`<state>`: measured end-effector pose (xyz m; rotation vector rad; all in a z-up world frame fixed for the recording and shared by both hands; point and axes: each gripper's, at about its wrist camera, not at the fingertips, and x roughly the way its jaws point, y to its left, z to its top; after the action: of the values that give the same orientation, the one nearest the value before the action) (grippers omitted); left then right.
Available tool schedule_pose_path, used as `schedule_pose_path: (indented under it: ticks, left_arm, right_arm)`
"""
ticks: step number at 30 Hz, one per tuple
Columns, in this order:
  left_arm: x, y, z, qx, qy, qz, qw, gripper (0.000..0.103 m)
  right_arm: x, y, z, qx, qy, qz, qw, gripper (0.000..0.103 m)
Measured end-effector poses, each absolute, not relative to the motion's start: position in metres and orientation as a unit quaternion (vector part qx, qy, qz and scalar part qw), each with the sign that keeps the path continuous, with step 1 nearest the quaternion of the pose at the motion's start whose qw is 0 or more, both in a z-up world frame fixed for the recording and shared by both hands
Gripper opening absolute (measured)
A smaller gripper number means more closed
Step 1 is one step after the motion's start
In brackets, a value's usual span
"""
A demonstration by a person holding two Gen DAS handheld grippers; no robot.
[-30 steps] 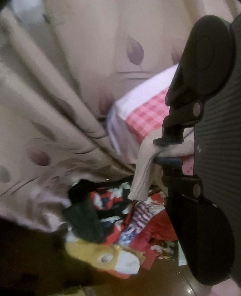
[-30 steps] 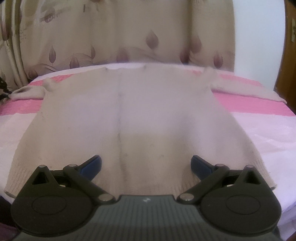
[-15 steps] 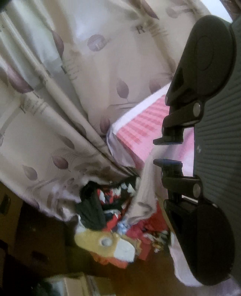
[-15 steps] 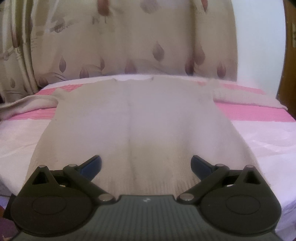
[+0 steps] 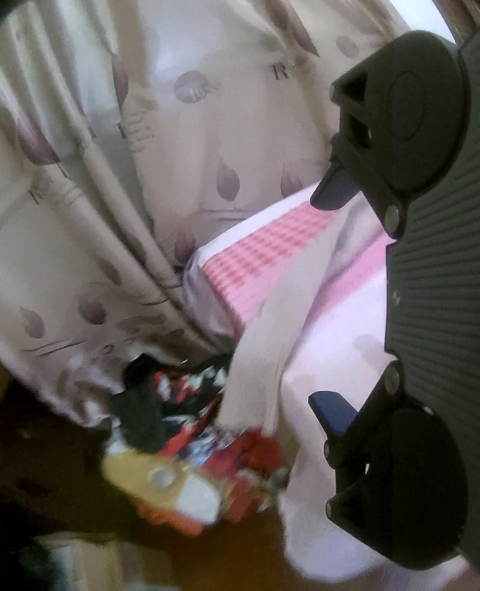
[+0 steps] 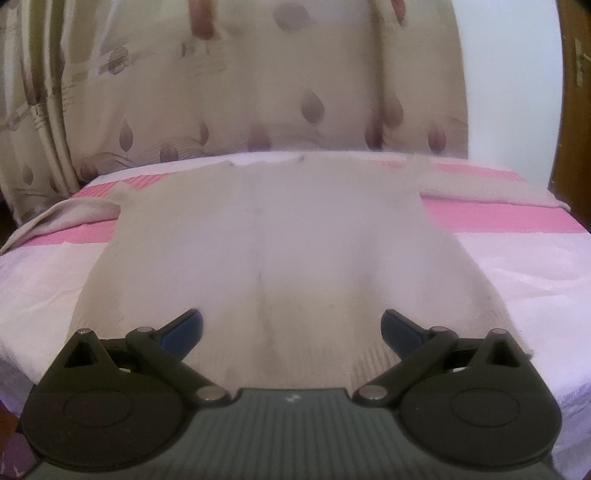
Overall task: Fold small clothes
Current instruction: 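Reach the left tool to the sweater sleeve cuff and grasp it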
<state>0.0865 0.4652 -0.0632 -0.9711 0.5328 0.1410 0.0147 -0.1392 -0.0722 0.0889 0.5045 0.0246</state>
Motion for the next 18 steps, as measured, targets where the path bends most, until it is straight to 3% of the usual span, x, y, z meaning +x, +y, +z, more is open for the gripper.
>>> schedule_pose_path:
  ticks: [1, 3, 5, 7, 9, 10, 11, 18]
  left_arm:
    - [0.094, 0.463, -0.066, -0.469, 0.257, 0.064, 0.843, 0.100]
    - [0.109, 0.456, -0.072, -0.478, 0.260, 0.057, 0.837, 0.087]
    - [0.121, 0.453, -0.079, -0.488, 0.262, 0.055, 0.831, 0.061]
    - [0.130, 0.455, -0.091, -0.515, 0.267, 0.061, 0.812, 0.048]
    - [0.133, 0.457, -0.102, -0.538, 0.263, 0.071, 0.798, 0.043]
    - [0.133, 0.456, -0.104, -0.535, 0.260, 0.081, 0.800, 0.027]
    - [0.131, 0.456, -0.104, -0.530, 0.256, 0.091, 0.803, 0.000]
    - [0.089, 0.442, -0.059, -0.474, 0.178, 0.089, 0.858, 0.000]
  right_arm:
    - [0.014, -0.138, -0.072, 0.043, 0.250, 0.012, 0.967, 0.103]
    - [0.013, -0.139, -0.072, 0.043, 0.249, 0.008, 0.968, 0.103]
    - [0.012, -0.141, -0.073, 0.047, 0.249, 0.004, 0.967, 0.103]
    - [0.013, -0.144, -0.074, 0.051, 0.252, 0.000, 0.966, 0.103]
    - [0.013, -0.146, -0.076, 0.054, 0.255, -0.002, 0.966, 0.103]
    - [0.013, -0.147, -0.076, 0.054, 0.255, -0.003, 0.965, 0.103]
    - [0.013, -0.148, -0.077, 0.055, 0.256, -0.004, 0.965, 0.103]
    - [0.014, -0.151, -0.078, 0.061, 0.258, -0.007, 0.964, 0.103]
